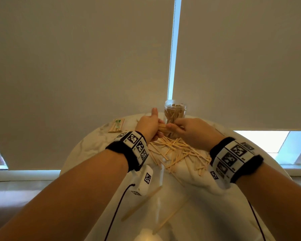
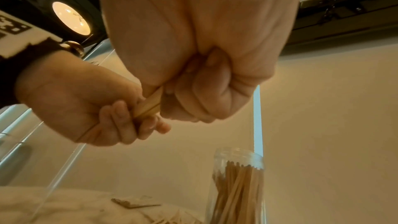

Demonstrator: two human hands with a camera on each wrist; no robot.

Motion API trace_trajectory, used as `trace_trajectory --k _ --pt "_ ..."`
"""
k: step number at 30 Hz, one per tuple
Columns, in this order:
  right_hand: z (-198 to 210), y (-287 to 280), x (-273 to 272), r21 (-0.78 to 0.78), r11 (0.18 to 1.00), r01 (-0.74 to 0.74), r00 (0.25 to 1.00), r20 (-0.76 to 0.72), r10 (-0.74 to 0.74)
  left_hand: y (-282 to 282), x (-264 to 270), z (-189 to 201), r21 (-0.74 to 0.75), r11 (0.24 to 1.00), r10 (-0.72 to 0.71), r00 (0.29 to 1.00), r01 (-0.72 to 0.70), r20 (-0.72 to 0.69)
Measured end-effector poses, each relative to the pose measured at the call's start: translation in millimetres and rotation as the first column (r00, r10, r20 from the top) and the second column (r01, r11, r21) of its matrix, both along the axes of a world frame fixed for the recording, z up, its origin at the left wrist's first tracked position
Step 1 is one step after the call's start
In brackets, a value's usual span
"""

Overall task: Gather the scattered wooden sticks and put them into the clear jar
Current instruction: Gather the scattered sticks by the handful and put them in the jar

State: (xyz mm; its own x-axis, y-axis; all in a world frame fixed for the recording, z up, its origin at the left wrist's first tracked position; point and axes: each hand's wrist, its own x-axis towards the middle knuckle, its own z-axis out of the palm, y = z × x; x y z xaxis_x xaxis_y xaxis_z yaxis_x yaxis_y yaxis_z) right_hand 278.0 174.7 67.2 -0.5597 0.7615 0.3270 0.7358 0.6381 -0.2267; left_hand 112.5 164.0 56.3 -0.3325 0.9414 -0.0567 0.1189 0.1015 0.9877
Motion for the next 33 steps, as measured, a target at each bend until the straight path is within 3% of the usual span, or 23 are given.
trace_trajectory --k 2,4,7,10,13,17,20,29,33 --pt "13 21 8 0.023 0.998 0.067 0.998 -0.006 -0.066 17 -3 1 -0.020 1.000 -0.004 0.993 0.007 0.120" --pt "33 47 16 0.067 0.984 0.163 0.986 0.005 -0.164 36 -8 1 -0.007 1.000 0.007 0.991 -0.006 0.137" --pt "65 95 20 0.123 0.951 0.283 0.949 0.105 -0.296 70 -11 -5 -0.010 1.000 -0.008 1.000 0.008 -0.024" --pt "91 135 5 0.148 0.936 0.319 0.889 0.295 -0.349 106 -8 -10 -0.055 0.994 -0.105 0.972 0.095 -0.210" --pt "106 161 -22 0.125 0.949 0.290 0.819 0.481 -0.314 133 -2 -16 -0.044 0.987 -0.159 0.934 0.153 -0.321" --pt "103 190 -57 0.029 0.967 0.254 0.748 0.628 -0.215 163 3 -30 0.012 0.979 -0.195 0.943 0.206 -0.268" --pt "87 206 -72 -0.044 0.969 0.242 0.727 0.670 -0.151 170 2 -40 0.069 0.969 -0.221 0.954 0.239 -0.202" --pt "74 213 -93 0.149 0.972 0.180 0.665 0.710 -0.232 177 -1 -49 0.105 0.956 -0.240 0.933 0.275 -0.267" --pt "79 209 -99 0.034 0.960 0.277 0.656 0.723 -0.215 179 -1 -51 0.108 0.961 -0.217 0.936 0.255 -0.277"
